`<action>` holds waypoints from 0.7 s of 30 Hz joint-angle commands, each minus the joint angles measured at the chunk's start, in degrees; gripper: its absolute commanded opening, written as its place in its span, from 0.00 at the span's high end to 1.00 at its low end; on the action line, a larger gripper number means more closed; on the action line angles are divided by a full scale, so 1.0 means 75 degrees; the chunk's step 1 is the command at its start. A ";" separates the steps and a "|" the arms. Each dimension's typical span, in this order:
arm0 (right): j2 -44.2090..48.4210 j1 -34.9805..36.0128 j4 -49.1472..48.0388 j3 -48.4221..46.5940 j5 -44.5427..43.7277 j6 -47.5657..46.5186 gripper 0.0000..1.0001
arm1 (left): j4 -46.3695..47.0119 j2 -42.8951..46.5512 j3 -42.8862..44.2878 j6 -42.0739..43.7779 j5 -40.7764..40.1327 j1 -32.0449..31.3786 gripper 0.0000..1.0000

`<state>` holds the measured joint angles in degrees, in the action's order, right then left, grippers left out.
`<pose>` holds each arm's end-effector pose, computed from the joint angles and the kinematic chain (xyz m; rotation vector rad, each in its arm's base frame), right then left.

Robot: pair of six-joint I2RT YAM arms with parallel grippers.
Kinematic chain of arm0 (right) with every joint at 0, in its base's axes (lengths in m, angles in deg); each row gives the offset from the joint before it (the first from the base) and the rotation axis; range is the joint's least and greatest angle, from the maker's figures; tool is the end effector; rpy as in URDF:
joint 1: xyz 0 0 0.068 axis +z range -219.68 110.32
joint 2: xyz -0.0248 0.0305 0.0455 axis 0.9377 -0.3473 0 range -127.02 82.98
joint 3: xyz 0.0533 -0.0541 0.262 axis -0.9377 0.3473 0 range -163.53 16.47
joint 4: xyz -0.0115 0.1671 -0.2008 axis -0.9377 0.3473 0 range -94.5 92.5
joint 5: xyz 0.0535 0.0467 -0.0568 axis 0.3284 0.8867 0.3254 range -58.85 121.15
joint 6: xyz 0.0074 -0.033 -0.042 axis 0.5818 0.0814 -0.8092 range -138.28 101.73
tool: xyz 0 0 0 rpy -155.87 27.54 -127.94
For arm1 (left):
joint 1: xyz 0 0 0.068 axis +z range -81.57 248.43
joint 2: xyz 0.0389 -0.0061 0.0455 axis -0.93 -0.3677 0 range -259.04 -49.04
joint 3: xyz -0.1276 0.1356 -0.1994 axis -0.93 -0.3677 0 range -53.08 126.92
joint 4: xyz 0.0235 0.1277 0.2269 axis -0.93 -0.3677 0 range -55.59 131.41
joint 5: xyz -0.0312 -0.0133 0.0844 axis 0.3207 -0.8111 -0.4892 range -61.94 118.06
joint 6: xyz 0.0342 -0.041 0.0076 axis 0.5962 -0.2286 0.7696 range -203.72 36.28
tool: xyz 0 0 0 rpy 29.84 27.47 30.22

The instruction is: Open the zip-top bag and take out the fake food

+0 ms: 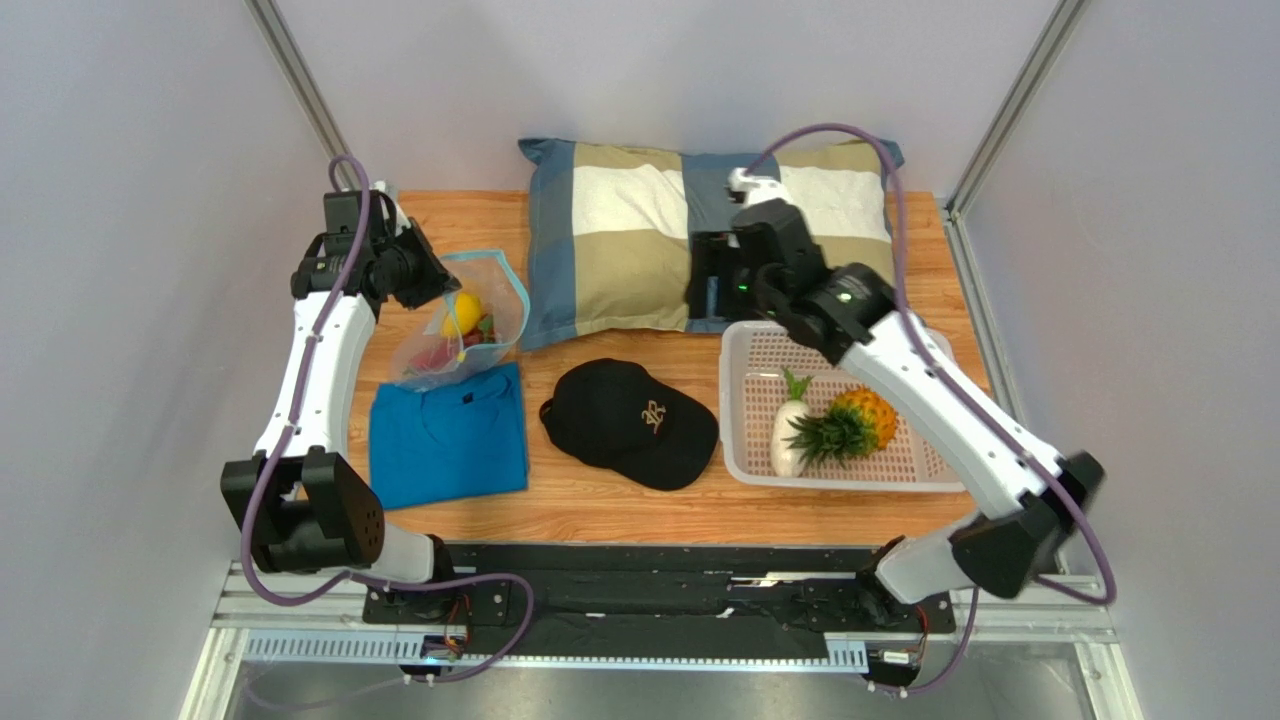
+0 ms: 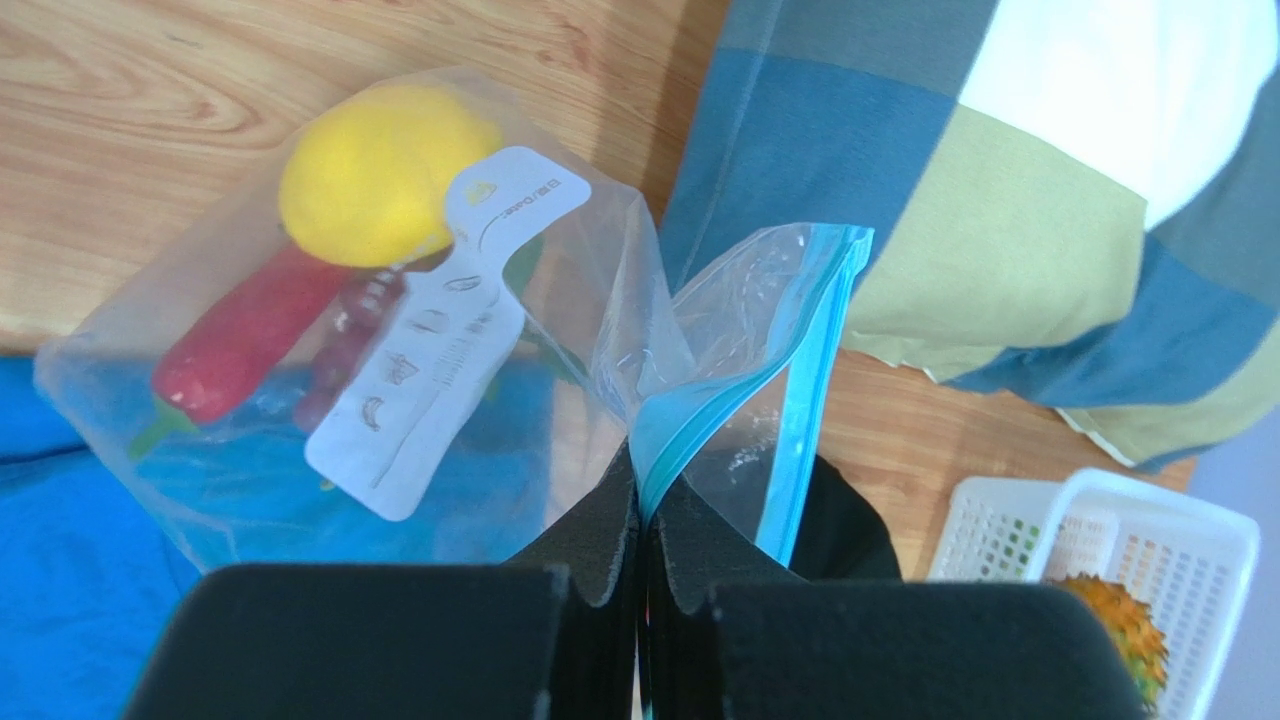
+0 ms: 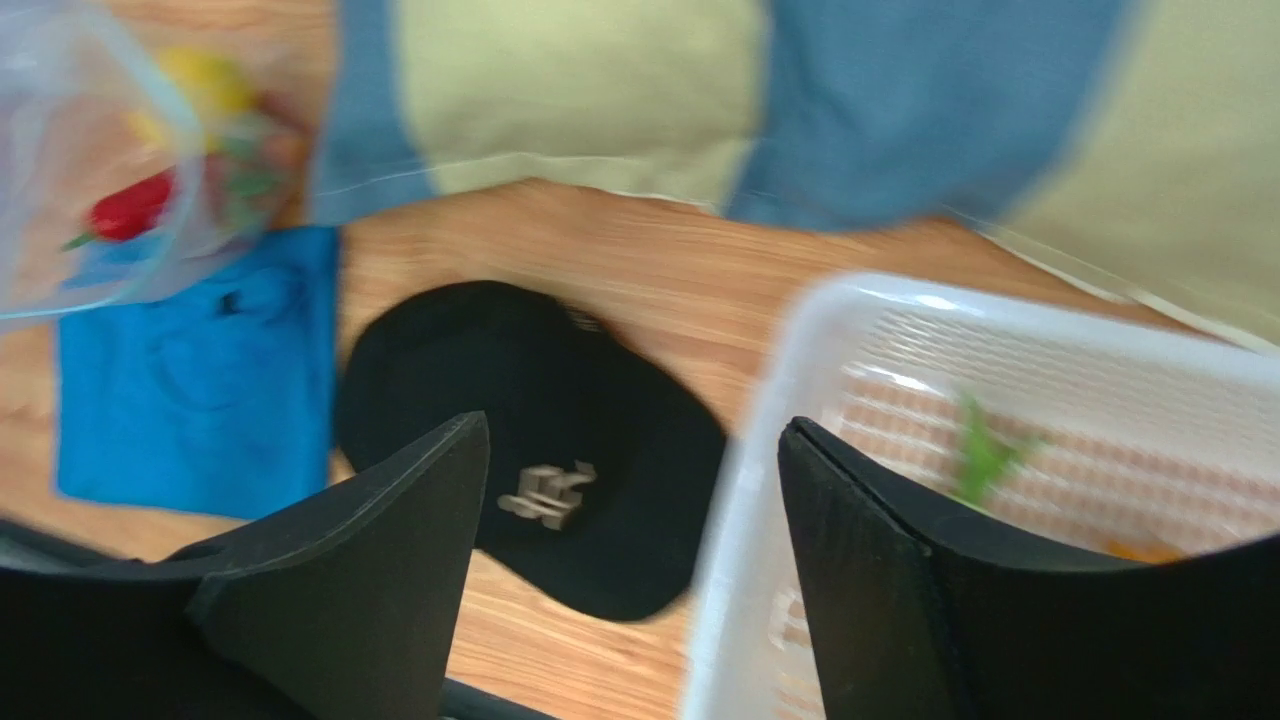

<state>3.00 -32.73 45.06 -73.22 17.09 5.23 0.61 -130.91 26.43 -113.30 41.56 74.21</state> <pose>0.2360 0.1667 0.4044 -0.1346 2.2537 0.2907 0.3083 0.0229 0.3504 -0.5975 2.2705 -0.4808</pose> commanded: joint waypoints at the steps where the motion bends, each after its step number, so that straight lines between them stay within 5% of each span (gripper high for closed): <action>1: -0.1636 0.0990 -0.2490 -0.0953 0.0831 0.0042 0.29 | 0.0529 0.0310 -0.0089 0.0136 0.0953 0.0038 1.00; 8: -0.4567 0.1929 -0.3373 -0.3730 0.2315 -0.0404 0.45 | 0.0658 0.0287 -0.0194 0.0218 0.1493 0.0026 1.00; 9: -0.4813 0.1929 -0.3513 -0.3918 0.2506 -0.0346 0.56 | 0.0681 0.0252 -0.0229 0.0218 0.1528 0.0038 1.00; 11: -0.5433 0.2022 -0.3806 -0.4410 0.2776 -0.0287 0.59 | 0.0752 0.0170 -0.0253 0.0206 0.1703 0.0038 1.00; 21: -0.7110 0.2187 -0.4393 -0.5080 0.2966 -0.0334 0.79 | 0.0869 0.0122 -0.0346 0.0218 0.2021 0.0038 1.00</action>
<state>-46.55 -16.57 16.64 -107.62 39.23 3.05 4.11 -130.80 24.48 -112.71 53.77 74.19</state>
